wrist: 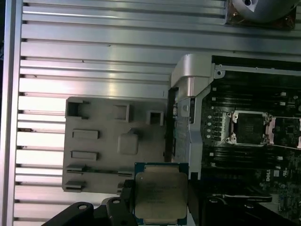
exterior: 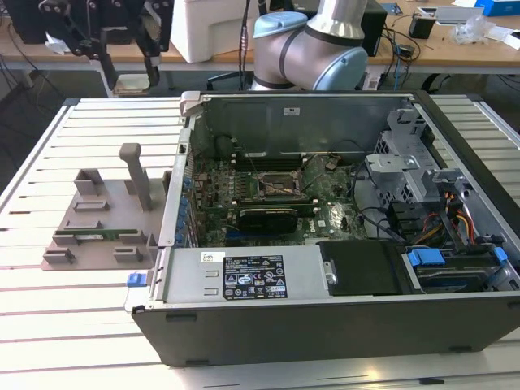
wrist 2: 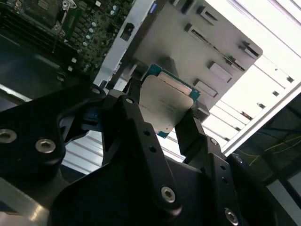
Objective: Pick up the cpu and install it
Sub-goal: 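Pick up the cpu and move it towards the insertion slot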
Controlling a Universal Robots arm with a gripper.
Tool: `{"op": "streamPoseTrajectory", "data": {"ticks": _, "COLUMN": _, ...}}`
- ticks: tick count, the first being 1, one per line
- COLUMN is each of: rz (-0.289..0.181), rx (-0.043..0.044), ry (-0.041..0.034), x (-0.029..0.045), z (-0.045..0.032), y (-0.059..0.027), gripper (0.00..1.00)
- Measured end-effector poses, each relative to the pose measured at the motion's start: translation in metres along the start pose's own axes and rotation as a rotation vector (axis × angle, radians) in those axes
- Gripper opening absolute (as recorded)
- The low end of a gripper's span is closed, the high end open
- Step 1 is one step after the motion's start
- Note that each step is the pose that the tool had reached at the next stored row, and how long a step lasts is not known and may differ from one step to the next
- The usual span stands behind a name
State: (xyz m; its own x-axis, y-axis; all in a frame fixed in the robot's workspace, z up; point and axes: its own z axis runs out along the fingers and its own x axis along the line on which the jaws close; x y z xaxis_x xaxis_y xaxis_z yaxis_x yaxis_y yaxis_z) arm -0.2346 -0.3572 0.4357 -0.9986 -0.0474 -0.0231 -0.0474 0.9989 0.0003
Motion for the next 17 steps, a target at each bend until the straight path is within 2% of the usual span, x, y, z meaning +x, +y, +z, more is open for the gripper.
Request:
{"op": "streamPoseTrajectory", "data": {"ticks": 6, "rz": 0.000, "rx": 0.0025, "ry": 0.0023, "x": -0.0255, "z": 0.0023, "y": -0.0010, "gripper": 0.54}}
{"op": "streamPoseTrajectory", "data": {"ticks": 11, "rz": 0.000, "rx": 0.0022, "ry": 0.0092, "x": -0.0424, "z": 0.0174, "y": 0.0004, "gripper": 0.54}}
{"op": "streamPoseTrajectory", "data": {"ticks": 14, "rz": 0.000, "rx": 0.0021, "ry": 0.0117, "x": -0.0493, "z": 0.0234, "y": 0.0008, "gripper": 0.54}}
{"op": "streamPoseTrajectory", "data": {"ticks": 17, "rz": 0.000, "rx": 0.0018, "ry": 0.0171, "x": -0.0663, "z": 0.0354, "y": 0.0012, "gripper": 0.54}}
